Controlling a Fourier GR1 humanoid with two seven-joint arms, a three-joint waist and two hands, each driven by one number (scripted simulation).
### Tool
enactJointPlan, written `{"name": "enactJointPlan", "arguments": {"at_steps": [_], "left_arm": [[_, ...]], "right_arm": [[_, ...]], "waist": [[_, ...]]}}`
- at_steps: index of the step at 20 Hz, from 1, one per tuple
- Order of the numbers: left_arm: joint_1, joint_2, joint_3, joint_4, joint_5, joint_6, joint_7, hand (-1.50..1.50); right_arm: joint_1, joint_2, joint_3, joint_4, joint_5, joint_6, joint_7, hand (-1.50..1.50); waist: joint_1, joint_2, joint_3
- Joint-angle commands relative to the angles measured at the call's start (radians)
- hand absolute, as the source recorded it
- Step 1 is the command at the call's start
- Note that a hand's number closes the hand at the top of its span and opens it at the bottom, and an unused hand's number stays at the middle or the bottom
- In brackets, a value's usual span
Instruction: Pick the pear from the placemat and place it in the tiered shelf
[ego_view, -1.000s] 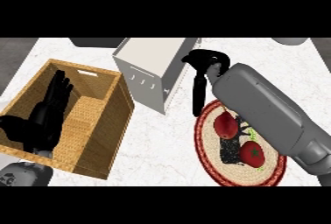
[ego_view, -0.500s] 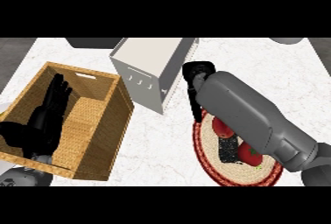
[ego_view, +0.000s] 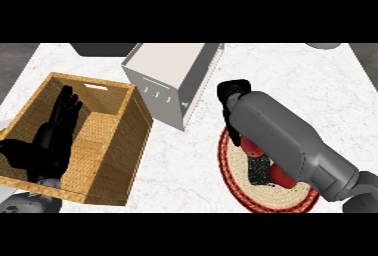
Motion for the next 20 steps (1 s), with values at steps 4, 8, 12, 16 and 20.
{"name": "enactJointPlan", "arguments": {"at_steps": [4,8,12,16,20], "left_arm": [[-0.001,-0.045,-0.004,-0.041,-0.05,0.01,0.031,0.0],[-0.073,-0.017,0.068,0.045,-0.016,-0.051,0.032,0.0],[-0.054,0.007,0.106,0.004,-0.024,-0.064,0.055,0.0],[0.04,-0.057,0.062,-0.051,-0.067,-0.051,0.026,0.0],[0.044,-0.075,0.08,-0.005,-0.072,-0.102,-0.024,0.0]], "right_arm": [[0.068,0.002,-0.063,-0.052,0.09,0.041,0.04,-1.5],[0.144,-0.005,-0.041,-0.006,0.172,-0.01,-0.056,-1.5],[0.194,-0.07,-0.079,-0.09,0.212,0.009,-0.086,-1.5],[0.24,0.01,-0.125,-0.125,0.262,0.009,-0.039,-1.5],[0.206,-0.02,-0.199,-0.07,0.312,0.044,-0.139,-1.5]], "waist": [[-0.004,-0.001,0.001],[-0.006,0.001,0.001],[-0.009,-0.001,0.001],[-0.004,-0.002,0.001],[-0.001,0.001,0.001]]}}
